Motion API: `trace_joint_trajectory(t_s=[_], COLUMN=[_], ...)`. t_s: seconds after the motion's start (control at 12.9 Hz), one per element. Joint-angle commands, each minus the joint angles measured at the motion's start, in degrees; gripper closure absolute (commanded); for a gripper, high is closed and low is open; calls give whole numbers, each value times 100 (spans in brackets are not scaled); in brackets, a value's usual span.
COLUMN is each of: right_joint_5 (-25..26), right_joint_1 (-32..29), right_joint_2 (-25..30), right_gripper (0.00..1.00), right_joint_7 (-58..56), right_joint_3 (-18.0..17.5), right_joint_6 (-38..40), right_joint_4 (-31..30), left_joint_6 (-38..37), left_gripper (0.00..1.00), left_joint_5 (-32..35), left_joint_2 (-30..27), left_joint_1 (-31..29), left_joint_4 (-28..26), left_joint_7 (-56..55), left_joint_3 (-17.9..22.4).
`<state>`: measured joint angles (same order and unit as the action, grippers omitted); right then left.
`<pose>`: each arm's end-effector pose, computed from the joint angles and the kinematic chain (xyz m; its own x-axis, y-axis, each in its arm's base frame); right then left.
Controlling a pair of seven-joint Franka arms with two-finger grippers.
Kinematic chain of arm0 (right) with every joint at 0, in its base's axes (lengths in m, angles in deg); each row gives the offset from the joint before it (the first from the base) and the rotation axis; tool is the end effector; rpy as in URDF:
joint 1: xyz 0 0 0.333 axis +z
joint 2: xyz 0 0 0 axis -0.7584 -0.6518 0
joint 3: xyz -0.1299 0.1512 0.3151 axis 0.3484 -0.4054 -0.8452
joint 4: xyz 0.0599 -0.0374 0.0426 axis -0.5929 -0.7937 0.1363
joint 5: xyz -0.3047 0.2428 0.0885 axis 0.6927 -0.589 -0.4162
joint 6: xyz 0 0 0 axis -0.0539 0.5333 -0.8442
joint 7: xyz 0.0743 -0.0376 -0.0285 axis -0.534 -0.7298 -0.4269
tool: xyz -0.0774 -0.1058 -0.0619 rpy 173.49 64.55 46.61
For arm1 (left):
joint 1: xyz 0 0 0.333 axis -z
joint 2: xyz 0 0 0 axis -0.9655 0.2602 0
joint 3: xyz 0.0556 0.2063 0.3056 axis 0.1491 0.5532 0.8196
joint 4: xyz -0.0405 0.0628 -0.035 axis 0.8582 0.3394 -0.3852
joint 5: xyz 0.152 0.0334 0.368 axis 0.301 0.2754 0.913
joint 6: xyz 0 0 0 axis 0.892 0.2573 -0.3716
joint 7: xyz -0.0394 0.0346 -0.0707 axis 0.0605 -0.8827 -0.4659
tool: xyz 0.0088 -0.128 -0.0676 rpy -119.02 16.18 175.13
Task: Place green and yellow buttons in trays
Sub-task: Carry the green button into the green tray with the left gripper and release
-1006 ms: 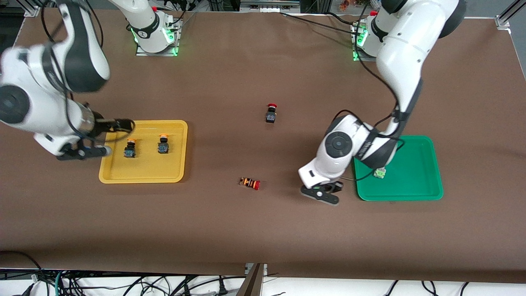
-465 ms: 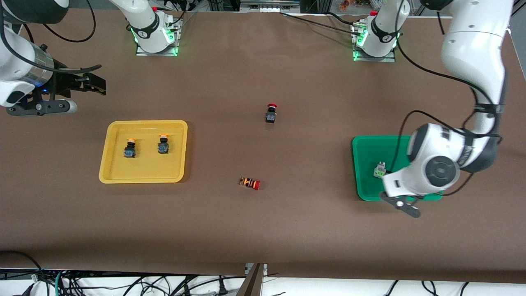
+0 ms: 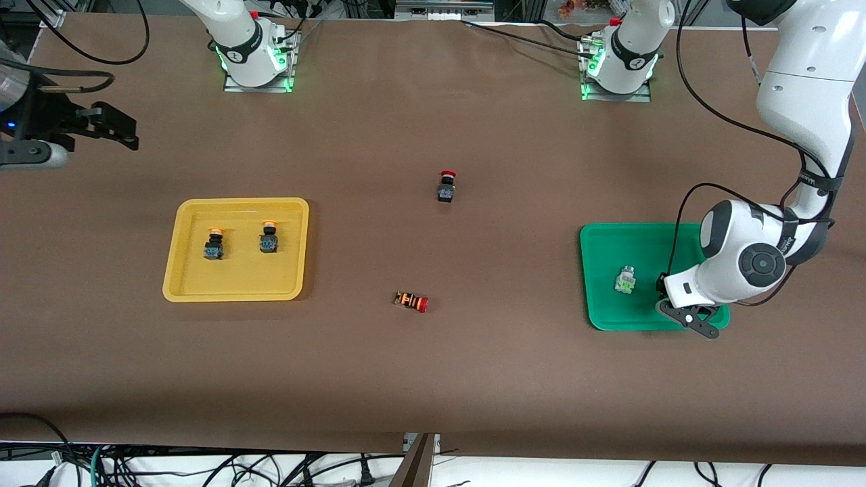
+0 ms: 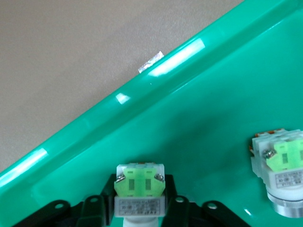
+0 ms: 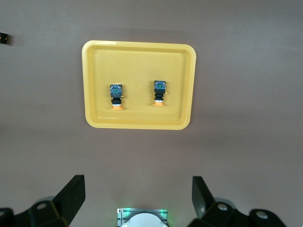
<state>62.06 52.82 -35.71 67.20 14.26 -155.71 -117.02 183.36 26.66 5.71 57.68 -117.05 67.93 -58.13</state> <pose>0.5581 0.0321 0.6504 0.9914 0.0390 -0.1250 0.0450 -0.9979 0.0457 0.7045 0.0517 0.1859 0.8493 -0.5226 -0.0745 -0.5267 -0.8483 -0.0541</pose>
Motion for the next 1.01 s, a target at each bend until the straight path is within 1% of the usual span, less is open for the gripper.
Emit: trace_joint_trajectory(t_s=[0.0,0.08,0.15,0.23,0.39,0.54,0.7,0.77,0.85,0.93], right_joint_5=[77,86,112,95,86,77,60,60,60,60], right_joint_1=[-51,-51,-51,-51,-51,-51,-60,-60,-60,-51], right_joint_2=[-3,6,6,-20,-56,-108,-117,-117,-135,-135], right_gripper=[0,0,0,0,0,0,0,0,0,0], right_joint_7=[-137,-373,-514,-507,-516,-525,-534,-525,-525,-525], right_joint_3=[-18,-18,-18,-1,43,87,131,131,131,131], right_joint_6=[167,185,185,203,281,282,282,282,282,282], right_joint_4=[60,60,60,52,78,78,78,78,78,78], left_joint_6=[-59,-234,-575,-944,-1805,-2840,-4219,-4800,-5197,-5227], left_gripper=[0,0,0,0,0,0,0,0,0,0], left_joint_5=[73,55,-119,-382,-647,-675,-666,-666,-709,-823], left_joint_2=[-515,-664,-839,-1076,-1411,-1553,-1562,-1562,-1658,-1981], left_joint_1=[-43,-43,-51,-8,10,10,19,27,54,211], left_joint_4=[-250,-232,-180,-84,266,1003,2065,2462,2710,2608], left_joint_7=[-12,-55,-99,-239,-581,-1090,-1565,-1733,-1778,-1839], left_joint_3=[-90,-229,-370,-415,-660,-1029,-1451,-1557,-1558,-1506])
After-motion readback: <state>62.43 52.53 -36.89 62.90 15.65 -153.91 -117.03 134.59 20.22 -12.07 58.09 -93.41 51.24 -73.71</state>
